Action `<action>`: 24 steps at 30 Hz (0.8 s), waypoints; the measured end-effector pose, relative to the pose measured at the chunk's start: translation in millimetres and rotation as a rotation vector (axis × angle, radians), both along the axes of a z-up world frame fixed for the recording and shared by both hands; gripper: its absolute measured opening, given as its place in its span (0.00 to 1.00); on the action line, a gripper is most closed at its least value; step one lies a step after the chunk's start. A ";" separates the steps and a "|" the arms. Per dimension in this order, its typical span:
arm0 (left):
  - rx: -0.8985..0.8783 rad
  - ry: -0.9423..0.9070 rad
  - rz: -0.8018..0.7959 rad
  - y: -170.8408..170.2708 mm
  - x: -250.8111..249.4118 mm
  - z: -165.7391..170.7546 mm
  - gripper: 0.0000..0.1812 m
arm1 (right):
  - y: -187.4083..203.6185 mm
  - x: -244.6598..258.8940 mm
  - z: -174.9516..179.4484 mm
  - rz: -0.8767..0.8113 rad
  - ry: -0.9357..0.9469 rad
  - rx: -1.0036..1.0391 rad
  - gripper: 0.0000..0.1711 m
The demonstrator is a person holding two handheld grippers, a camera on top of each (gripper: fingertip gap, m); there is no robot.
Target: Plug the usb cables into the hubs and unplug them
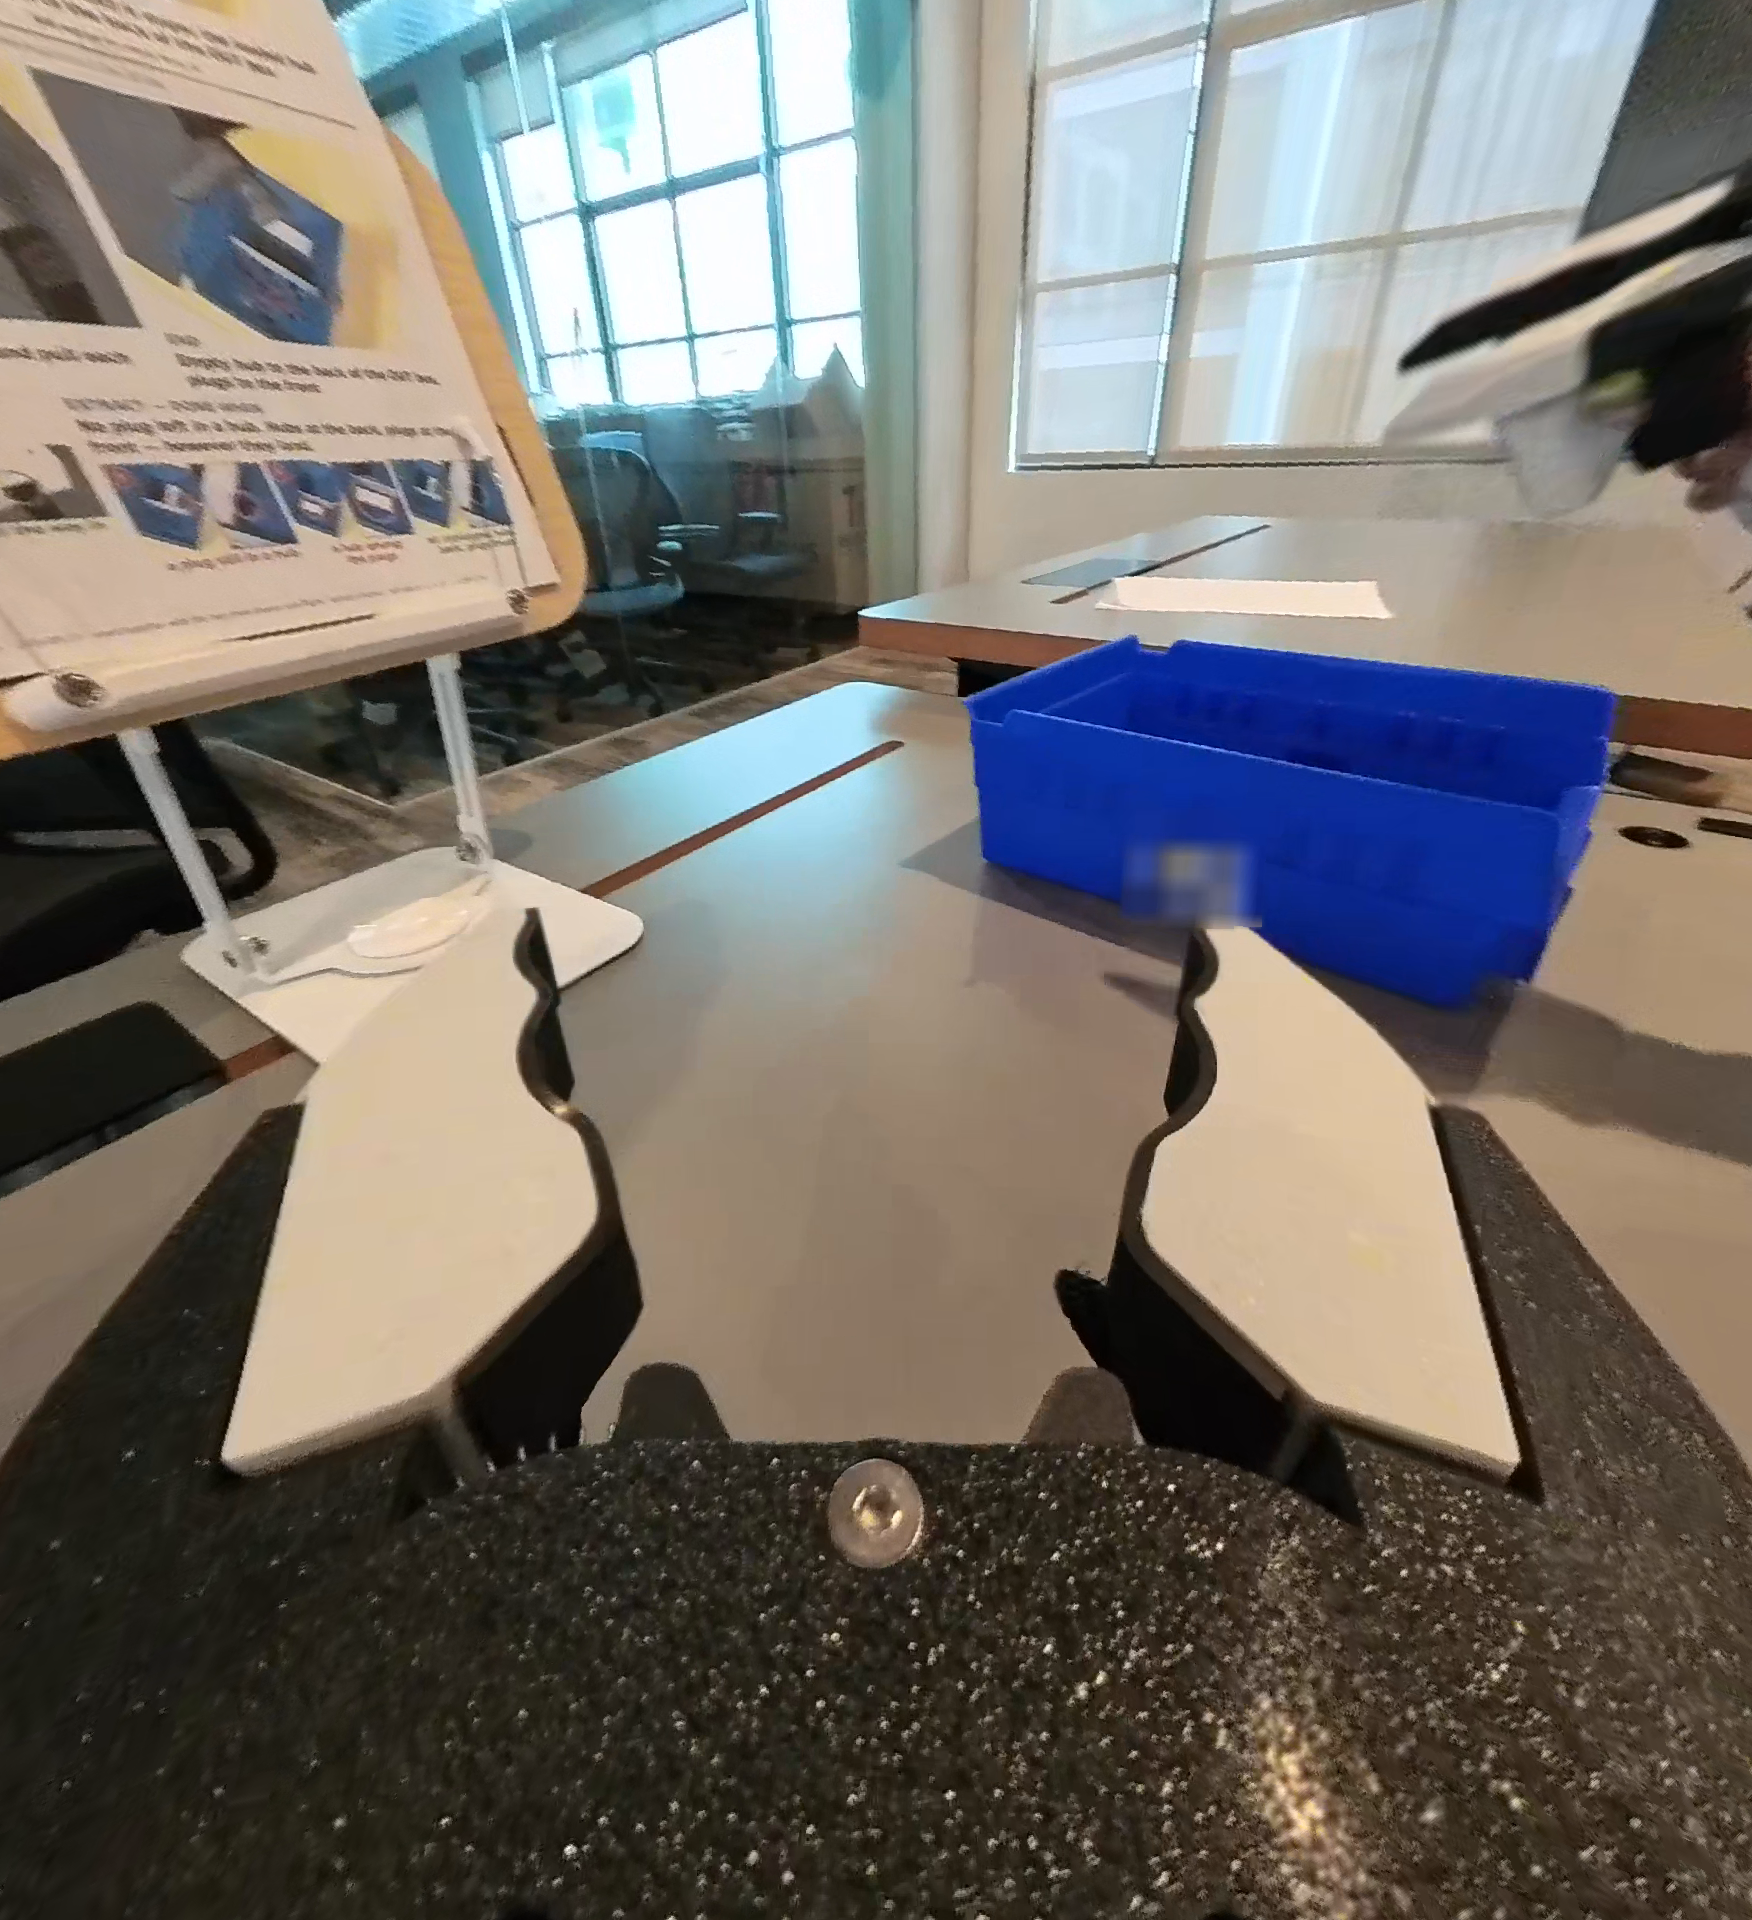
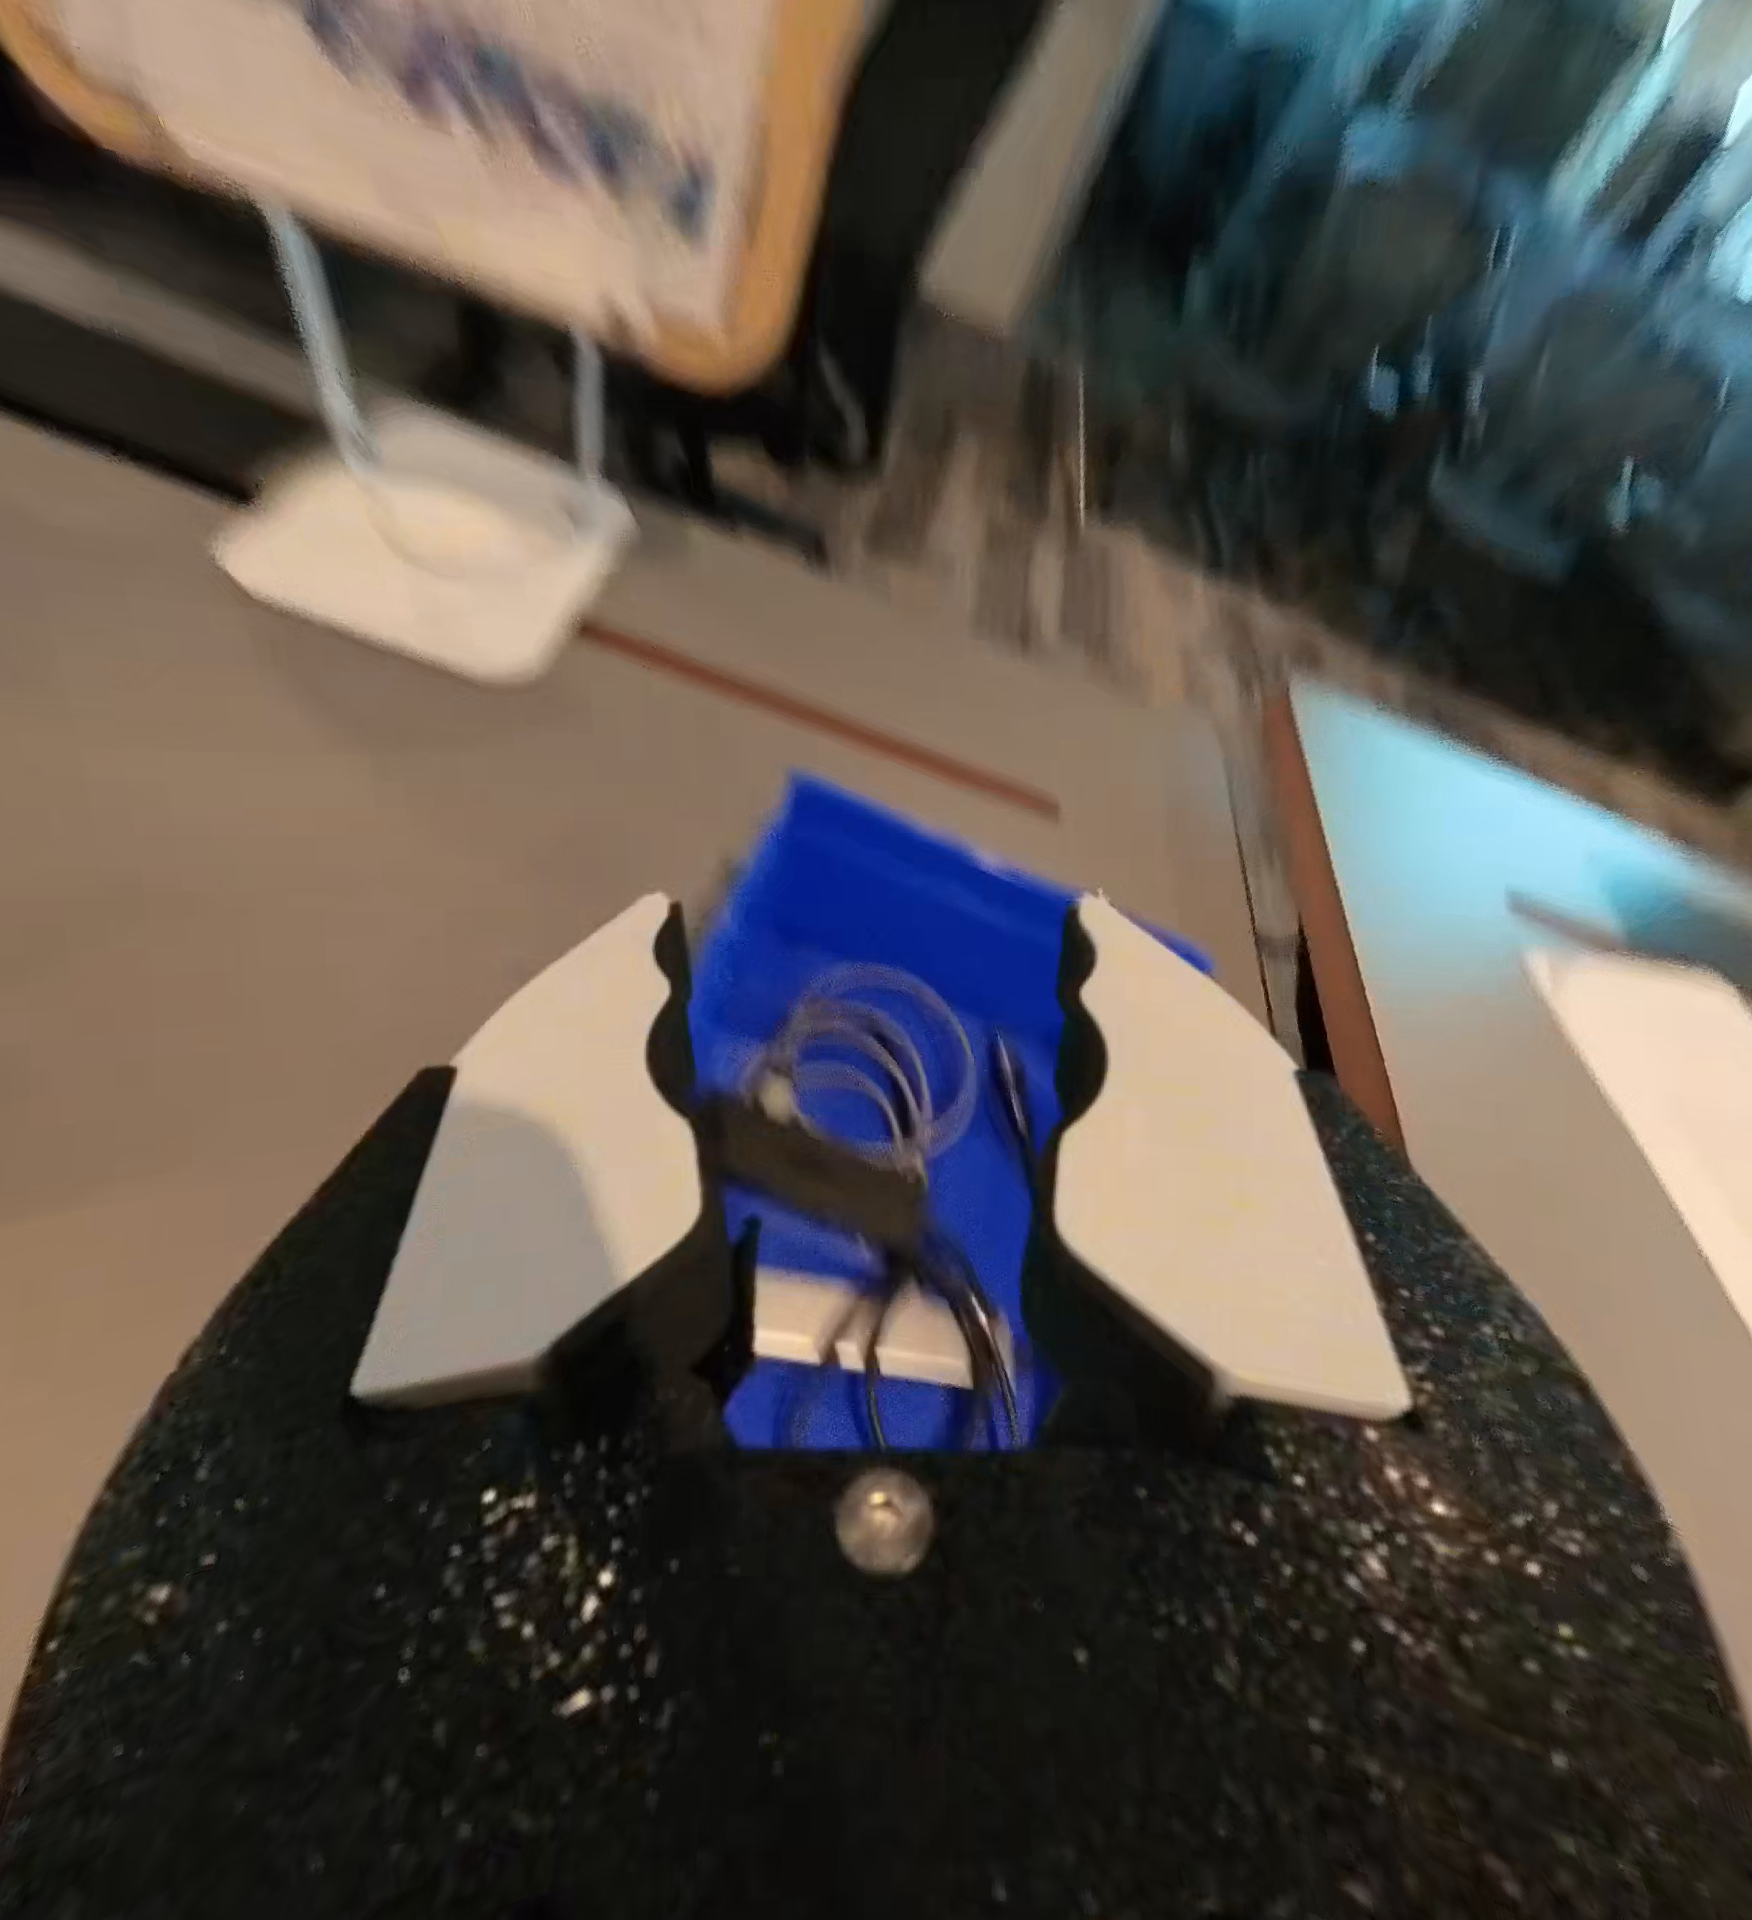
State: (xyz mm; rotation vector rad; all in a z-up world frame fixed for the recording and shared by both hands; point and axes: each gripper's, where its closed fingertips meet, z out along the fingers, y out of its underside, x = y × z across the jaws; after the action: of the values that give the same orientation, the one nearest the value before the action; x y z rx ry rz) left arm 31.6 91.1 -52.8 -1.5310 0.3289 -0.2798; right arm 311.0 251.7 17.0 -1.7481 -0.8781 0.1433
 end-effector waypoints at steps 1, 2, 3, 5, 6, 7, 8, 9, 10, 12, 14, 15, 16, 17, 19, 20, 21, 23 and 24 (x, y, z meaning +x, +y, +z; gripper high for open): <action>0.007 0.006 0.021 0.2 -2.4 0.6 0.63 | -11.1 -16.3 15.7 0.064 0.063 0.076 0.41; 0.019 0.012 0.048 0.3 -5.7 1.7 0.63 | -22.6 -32.7 29.9 0.122 0.122 0.150 0.43; 0.035 0.016 0.072 0.1 -8.8 3.6 0.64 | -33.7 -48.8 41.7 0.173 0.176 0.219 0.45; 0.066 0.014 0.115 -1.1 -14.6 7.1 0.65 | -55.1 -81.8 56.7 0.262 0.272 0.329 0.51; 0.083 0.010 0.134 -1.9 -17.5 8.9 0.66 | -64.8 -98.9 58.9 0.302 0.316 0.360 0.53; 0.101 0.007 0.156 -2.8 -20.9 10.7 0.66 | -73.3 -116.3 58.3 0.339 0.358 0.381 0.56; 0.120 0.004 0.178 -3.8 -24.3 12.6 0.68 | -79.3 -132.4 54.7 0.365 0.393 0.395 0.59; 0.136 0.005 0.198 -5.0 -27.5 14.3 0.69 | -83.2 -147.5 48.1 0.384 0.419 0.402 0.61; 0.141 0.009 0.204 -6.2 -29.2 15.0 0.68 | -85.2 -161.1 39.5 0.397 0.436 0.407 0.66; 0.151 0.021 0.208 -6.5 -32.5 15.4 0.68 | -85.3 -178.0 21.1 0.396 0.452 0.453 0.61; 0.162 0.027 0.213 -6.5 -36.8 13.2 0.67 | -83.7 -182.0 4.9 0.374 0.476 0.535 0.54; 0.164 0.023 0.210 -6.6 -38.2 11.4 0.66 | -84.5 -183.0 -3.1 0.381 0.502 0.553 0.51; 0.177 0.014 0.211 -7.5 -40.1 10.9 0.63 | -86.3 -183.8 -10.6 0.400 0.533 0.557 0.48; 0.200 0.004 0.214 -8.9 -42.1 11.3 0.59 | -88.5 -184.9 -16.0 0.425 0.563 0.553 0.46; 0.212 -0.016 0.217 -10.6 -44.9 8.4 0.51 | -90.8 -187.7 -23.2 0.470 0.610 0.526 0.43; 0.198 -0.032 0.200 -10.5 -43.4 5.3 0.47 | -89.7 -188.9 -27.9 0.478 0.626 0.504 0.40; 0.187 -0.048 0.178 -9.8 -41.0 2.4 0.44 | -86.8 -189.5 -32.9 0.470 0.643 0.477 0.39; 0.171 -0.062 0.160 -7.5 -38.6 -4.1 0.41 | -82.2 -191.1 -41.8 0.456 0.670 0.428 0.36; 0.162 -0.052 0.160 -5.9 -38.2 -8.3 0.40 | -80.6 -192.1 -45.5 0.449 0.673 0.413 0.35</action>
State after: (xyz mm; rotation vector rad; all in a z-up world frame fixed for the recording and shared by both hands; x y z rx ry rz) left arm -6.6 85.2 -61.0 -1.3791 0.1818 -0.1629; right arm 118.9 171.1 -28.5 -0.9896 -0.7113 0.7453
